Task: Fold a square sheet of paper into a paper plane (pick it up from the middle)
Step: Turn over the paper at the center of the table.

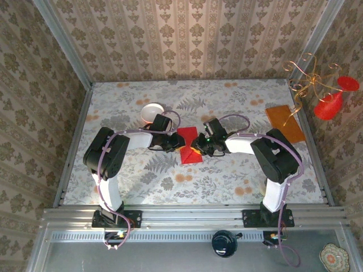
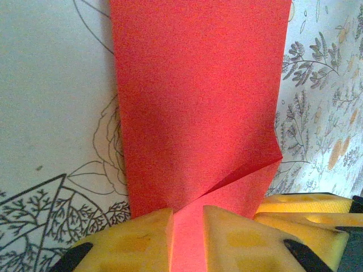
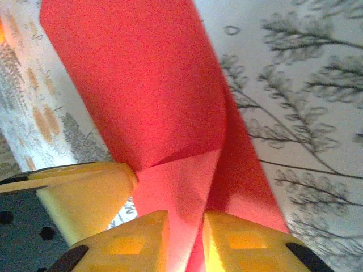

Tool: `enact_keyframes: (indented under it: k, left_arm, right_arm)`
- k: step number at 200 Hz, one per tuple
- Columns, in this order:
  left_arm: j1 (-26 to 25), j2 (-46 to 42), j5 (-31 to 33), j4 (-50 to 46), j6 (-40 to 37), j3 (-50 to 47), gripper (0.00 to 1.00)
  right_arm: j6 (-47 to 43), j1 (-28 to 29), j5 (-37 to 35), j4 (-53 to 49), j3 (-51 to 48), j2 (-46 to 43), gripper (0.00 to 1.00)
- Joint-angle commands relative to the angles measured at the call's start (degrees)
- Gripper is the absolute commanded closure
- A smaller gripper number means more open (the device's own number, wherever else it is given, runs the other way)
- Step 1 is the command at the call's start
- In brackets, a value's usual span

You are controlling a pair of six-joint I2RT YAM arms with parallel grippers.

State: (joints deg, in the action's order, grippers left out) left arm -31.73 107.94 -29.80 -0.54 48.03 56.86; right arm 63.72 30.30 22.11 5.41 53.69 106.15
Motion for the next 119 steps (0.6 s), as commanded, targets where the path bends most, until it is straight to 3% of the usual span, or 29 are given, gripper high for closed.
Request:
enact_keyframes:
  k: [1, 46, 81, 119]
  left_arm:
    - [0.61, 0.70, 0.69, -1.39, 0.31, -0.96, 0.77]
    - [0.61, -0.57, 0.37, -1.83, 0.31, -0.62, 0.77]
    - [1.00, -2.47, 0.26, -2.67, 0.22, 0.25, 0.75]
    - [3.63, -8.69, 0.64, -2.28, 1.31, -1.56, 0.65]
  right_arm:
    - [1.85, 0.71, 3.44, 3.98, 0.74, 2.41, 0.78]
    - [4.48, 1.42, 4.62, 10.40, -2.42, 3.11, 0.79]
    - [3.47, 1.47, 3.79, 10.90, -3.02, 2.27, 0.87]
    - [0.58, 1.16, 1.98, 10.72, -3.48, -0.68, 0.93]
